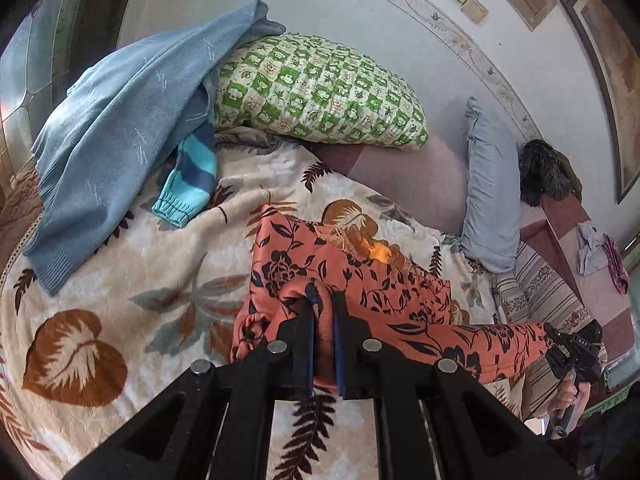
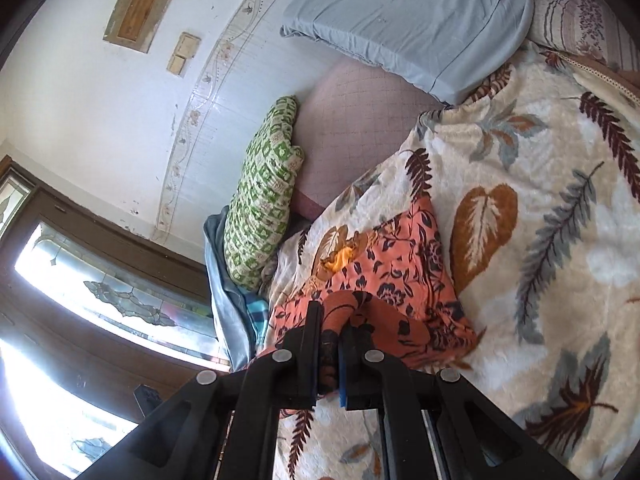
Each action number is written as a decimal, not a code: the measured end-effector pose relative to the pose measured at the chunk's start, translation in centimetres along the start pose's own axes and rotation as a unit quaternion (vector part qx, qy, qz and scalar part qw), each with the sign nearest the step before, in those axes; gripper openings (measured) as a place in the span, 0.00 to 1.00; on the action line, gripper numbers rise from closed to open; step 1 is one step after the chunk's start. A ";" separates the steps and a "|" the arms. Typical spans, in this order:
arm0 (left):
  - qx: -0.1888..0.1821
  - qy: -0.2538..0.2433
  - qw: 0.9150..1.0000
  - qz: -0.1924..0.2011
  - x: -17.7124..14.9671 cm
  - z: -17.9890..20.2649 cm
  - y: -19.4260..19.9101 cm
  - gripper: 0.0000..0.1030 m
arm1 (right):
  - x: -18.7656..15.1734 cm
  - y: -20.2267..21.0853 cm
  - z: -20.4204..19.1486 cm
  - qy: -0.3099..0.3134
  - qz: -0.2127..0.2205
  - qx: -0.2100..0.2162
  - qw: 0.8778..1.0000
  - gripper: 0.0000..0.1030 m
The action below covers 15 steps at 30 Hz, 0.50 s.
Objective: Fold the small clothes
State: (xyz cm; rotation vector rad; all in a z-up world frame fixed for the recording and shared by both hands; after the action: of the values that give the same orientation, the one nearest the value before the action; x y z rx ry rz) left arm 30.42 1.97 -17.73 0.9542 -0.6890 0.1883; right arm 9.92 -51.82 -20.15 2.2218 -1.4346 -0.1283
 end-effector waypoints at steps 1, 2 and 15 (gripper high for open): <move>0.001 0.002 1.000 -0.004 1.2 -0.2 -1.3 0.07 | 1.3 -1.4 -0.1 -0.004 0.004 -0.005 1.000 0.06; 0.004 0.002 1.000 -0.009 2.4 -0.5 -2.8 0.07 | 2.5 -2.8 0.0 -0.010 0.006 -0.010 1.000 0.06; 0.062 0.069 0.988 -0.125 5.2 -8.7 -24.7 0.12 | 12.7 -23.0 11.5 -0.137 -0.015 -0.090 0.986 0.11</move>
State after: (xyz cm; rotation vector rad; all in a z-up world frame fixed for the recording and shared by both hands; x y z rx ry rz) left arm 49.27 -6.15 -34.82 1.1252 -0.4291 0.0757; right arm 30.84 -59.44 -38.16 2.1389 -1.4652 -0.5713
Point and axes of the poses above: each gripper's, at about its wrist camera, not at the fingertips, and y roughly against the way its jaws point, z to its right, x to its top, the point moved 5 cm from there along -y, roughly the way its jaws point, and after that the axes turned 11 degrees about -y, right-handed, at the moved point
